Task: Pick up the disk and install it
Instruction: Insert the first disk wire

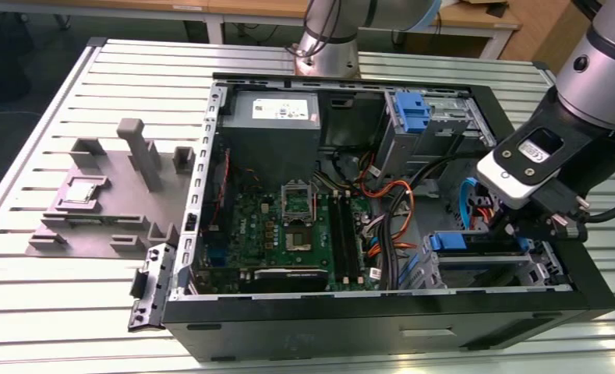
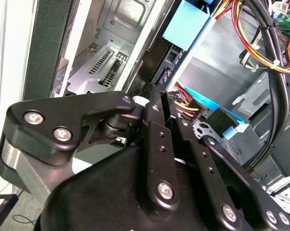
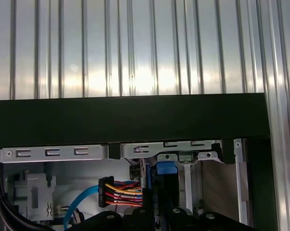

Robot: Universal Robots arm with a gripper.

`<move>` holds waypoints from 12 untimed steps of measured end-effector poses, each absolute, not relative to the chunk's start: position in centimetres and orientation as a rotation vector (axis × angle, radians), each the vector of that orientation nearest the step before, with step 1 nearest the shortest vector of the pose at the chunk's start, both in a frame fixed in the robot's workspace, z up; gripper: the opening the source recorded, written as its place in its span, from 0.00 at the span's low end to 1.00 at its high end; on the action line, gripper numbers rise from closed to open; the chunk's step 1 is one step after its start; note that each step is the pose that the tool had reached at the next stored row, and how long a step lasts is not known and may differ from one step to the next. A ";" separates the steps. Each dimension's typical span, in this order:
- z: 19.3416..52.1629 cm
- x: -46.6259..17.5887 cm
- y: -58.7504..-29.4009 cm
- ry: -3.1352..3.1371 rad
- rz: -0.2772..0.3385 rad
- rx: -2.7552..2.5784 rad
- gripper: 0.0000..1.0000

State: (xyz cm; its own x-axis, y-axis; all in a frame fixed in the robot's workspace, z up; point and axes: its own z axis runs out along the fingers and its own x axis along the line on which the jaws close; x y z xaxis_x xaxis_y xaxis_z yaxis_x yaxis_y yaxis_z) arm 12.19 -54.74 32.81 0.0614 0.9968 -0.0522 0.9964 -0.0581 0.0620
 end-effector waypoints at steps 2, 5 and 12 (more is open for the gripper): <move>32.8 12.2 -54.8 2.099 0.007 2.228 0.17; 32.8 12.2 -54.8 2.098 0.007 2.228 0.17; 32.8 12.2 -54.8 2.099 0.007 2.228 0.17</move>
